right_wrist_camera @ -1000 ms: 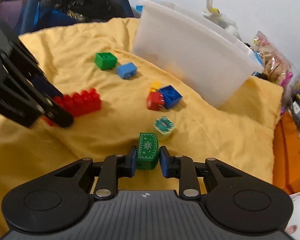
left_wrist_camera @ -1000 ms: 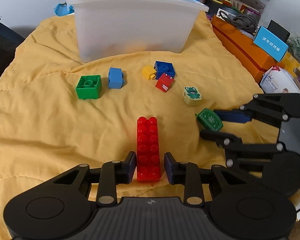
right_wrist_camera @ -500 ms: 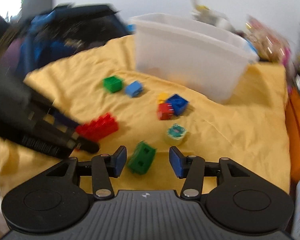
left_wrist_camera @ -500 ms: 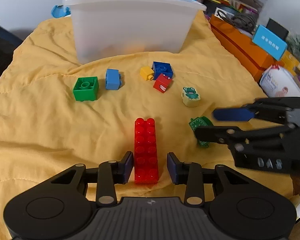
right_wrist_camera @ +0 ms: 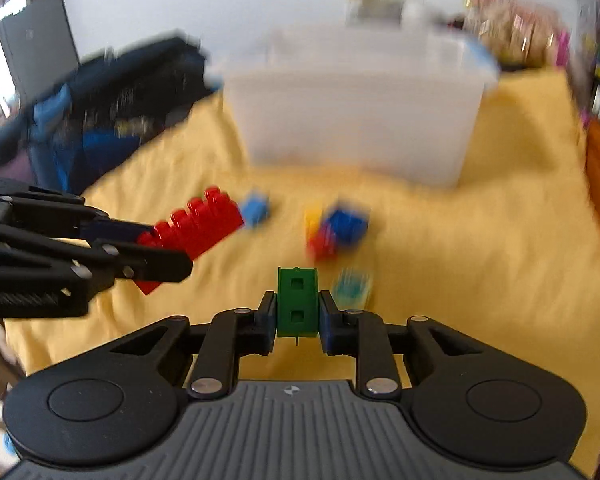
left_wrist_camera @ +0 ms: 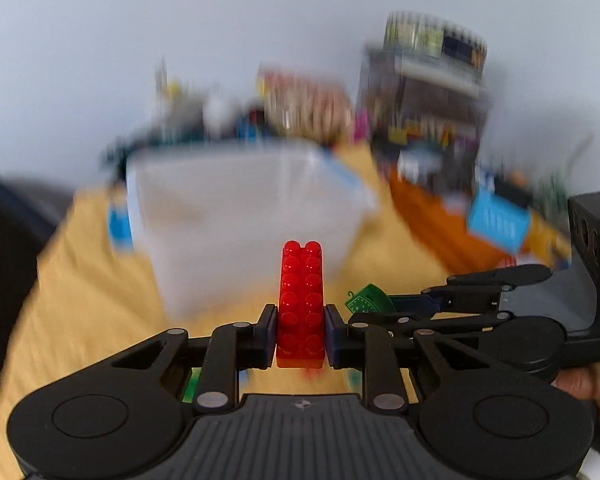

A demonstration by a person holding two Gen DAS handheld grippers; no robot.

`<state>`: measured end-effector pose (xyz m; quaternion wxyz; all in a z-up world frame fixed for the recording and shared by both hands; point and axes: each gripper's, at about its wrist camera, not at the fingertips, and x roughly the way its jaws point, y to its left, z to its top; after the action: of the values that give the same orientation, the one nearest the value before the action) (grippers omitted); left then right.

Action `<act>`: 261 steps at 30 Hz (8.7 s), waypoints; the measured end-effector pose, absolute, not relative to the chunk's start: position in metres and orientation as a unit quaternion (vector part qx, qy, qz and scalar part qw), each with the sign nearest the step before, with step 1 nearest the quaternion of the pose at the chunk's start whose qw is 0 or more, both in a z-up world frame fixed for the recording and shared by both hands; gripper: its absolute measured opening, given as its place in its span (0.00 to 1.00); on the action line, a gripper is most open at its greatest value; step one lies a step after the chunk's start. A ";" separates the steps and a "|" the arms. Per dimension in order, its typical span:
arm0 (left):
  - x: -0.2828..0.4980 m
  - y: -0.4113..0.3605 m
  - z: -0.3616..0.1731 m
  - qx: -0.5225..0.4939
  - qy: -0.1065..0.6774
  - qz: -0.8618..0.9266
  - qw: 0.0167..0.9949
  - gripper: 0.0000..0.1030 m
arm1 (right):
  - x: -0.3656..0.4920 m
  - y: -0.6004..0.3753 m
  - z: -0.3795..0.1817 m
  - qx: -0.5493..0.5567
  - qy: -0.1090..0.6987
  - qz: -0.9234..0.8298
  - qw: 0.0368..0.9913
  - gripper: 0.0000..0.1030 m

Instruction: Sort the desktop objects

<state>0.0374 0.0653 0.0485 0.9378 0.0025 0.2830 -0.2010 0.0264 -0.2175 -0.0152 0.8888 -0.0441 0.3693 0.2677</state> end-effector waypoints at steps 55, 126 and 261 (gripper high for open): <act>0.098 0.097 -0.081 0.008 0.418 -0.108 0.902 0.33 | 0.059 -0.207 -0.061 -0.104 0.407 0.214 0.882 0.38; 0.024 0.120 -0.063 -0.059 0.416 -0.136 0.897 0.38 | 0.002 -0.222 -0.063 -0.139 0.376 0.240 0.884 0.32; 0.041 0.051 -0.057 -0.003 0.435 -0.245 0.866 0.28 | 0.039 -0.189 -0.048 -0.140 0.375 0.238 0.885 0.25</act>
<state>0.0412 0.0513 -0.0570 0.8664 -0.0030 0.4353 -0.2447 0.0390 -0.1891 -0.0481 0.8849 -0.1405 0.3748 0.2383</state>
